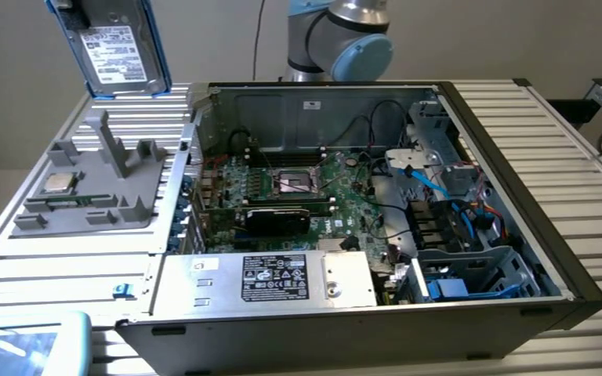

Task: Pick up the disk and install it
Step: 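Pick up the disk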

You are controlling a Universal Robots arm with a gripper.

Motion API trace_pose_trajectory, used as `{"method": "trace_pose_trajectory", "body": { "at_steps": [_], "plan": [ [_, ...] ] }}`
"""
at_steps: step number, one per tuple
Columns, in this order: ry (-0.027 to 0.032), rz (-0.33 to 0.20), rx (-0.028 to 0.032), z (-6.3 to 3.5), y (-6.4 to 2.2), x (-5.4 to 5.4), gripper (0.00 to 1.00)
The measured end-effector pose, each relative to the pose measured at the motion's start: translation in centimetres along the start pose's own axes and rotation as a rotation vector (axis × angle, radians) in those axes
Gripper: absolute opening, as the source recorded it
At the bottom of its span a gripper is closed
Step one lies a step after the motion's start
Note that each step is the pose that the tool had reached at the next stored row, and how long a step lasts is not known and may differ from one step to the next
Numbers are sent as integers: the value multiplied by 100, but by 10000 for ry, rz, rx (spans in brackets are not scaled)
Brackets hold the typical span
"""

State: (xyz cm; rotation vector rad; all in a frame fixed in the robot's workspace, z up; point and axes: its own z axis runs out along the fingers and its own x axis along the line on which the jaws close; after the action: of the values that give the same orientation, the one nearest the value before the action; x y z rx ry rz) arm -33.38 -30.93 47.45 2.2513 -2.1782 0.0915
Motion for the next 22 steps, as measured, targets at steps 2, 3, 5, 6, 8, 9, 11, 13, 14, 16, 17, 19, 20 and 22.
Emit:
{"method": "trace_pose_trajectory", "body": {
  "at_steps": [2,3,5,6,8,9,11,13,14,16,17,19,20,22],
  "plan": [
    [1,1,23,1,-47,18,37],
    [1,1,34,2,-70,28,37],
    [2,2,47,4,-122,48,37],
    [2,3,53,4,-148,57,37],
    [2,3,61,4,-203,78,37],
    [2,2,62,3,-233,88,37],
    [2,3,63,-6,-301,112,37],
    [3,3,61,-16,-366,136,37],
    [2,3,61,-20,-400,148,37],
    [2,3,61,-26,-472,174,37],
    [2,3,62,-27,-508,186,37],
    [2,2,62,-31,-587,213,37],
    [2,2,61,-31,-626,225,37],
    [2,3,61,-31,-704,249,37]
  ]
}}
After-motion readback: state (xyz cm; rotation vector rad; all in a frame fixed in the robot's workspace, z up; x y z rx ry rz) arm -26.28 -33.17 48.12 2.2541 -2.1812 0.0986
